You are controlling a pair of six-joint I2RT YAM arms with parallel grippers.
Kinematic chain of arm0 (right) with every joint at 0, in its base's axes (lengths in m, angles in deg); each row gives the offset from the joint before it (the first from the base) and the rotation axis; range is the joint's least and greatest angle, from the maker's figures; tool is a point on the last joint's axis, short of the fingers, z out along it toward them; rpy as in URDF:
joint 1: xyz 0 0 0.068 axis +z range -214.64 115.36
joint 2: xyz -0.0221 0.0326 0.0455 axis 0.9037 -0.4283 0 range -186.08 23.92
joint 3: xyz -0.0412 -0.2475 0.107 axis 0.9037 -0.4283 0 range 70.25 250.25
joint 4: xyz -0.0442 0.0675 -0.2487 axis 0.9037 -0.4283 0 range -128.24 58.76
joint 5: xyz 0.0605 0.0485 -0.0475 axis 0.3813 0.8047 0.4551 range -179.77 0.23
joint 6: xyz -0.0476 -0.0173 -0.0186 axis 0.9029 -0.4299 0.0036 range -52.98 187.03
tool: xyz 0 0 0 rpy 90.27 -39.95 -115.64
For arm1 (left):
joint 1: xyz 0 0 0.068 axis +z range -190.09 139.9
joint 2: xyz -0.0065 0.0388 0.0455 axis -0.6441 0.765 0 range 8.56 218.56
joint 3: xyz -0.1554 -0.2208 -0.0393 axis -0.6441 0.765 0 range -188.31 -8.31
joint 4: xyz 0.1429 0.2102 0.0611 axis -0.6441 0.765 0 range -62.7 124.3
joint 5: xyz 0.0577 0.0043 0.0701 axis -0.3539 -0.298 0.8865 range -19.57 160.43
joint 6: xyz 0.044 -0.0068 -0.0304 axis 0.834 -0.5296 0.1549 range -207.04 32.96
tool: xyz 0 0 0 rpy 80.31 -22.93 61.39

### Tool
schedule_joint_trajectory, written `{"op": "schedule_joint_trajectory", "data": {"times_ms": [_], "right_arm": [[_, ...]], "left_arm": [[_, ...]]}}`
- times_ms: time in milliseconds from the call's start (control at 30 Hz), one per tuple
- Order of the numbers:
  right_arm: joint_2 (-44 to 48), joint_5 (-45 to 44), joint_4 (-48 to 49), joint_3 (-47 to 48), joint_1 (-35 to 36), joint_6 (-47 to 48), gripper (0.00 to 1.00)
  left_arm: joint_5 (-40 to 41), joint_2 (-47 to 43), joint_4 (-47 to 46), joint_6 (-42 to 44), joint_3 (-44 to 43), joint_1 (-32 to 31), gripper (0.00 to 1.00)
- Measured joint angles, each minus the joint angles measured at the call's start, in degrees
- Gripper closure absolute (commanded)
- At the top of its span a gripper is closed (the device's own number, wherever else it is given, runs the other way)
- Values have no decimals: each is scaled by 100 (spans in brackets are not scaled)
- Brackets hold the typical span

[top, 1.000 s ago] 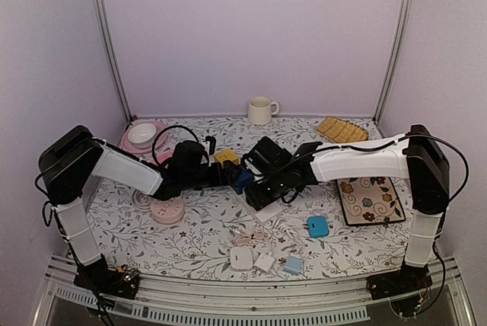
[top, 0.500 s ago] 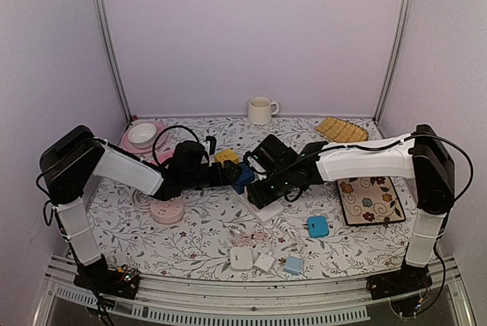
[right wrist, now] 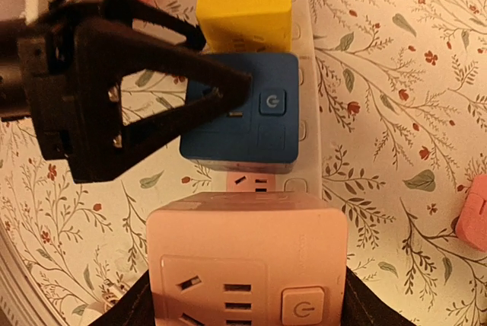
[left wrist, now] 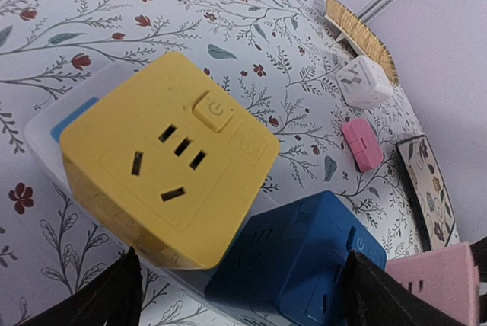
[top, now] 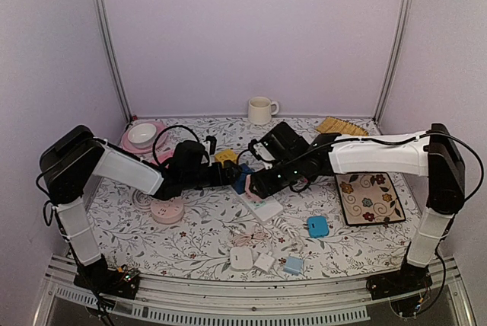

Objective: Pull the plug off the socket

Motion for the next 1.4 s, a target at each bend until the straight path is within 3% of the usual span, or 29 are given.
{"op": "schedule_joint_trajectory", "data": {"times_ms": [267,567,900,1200,1400], "right_arm": [[592,302,326,-98,-472,-81,69],[472,903,713,-2,-1578,-221,69],[-1095,1821,1290,1130,-2621,-535,68],[-2597,2457,1478,2551,-2964,-918,67],[-3233,2653,1550,3018,-2977,-1193,56]], "left_arm": [[-7,-26,122,46,-50,0,9],[-15,-138,828,356,-374,0,9],[-155,-205,1864,688,-918,0,9],[-315,-481,2527,813,-970,11,9],[-304,-824,2761,883,-970,11,8]]}}
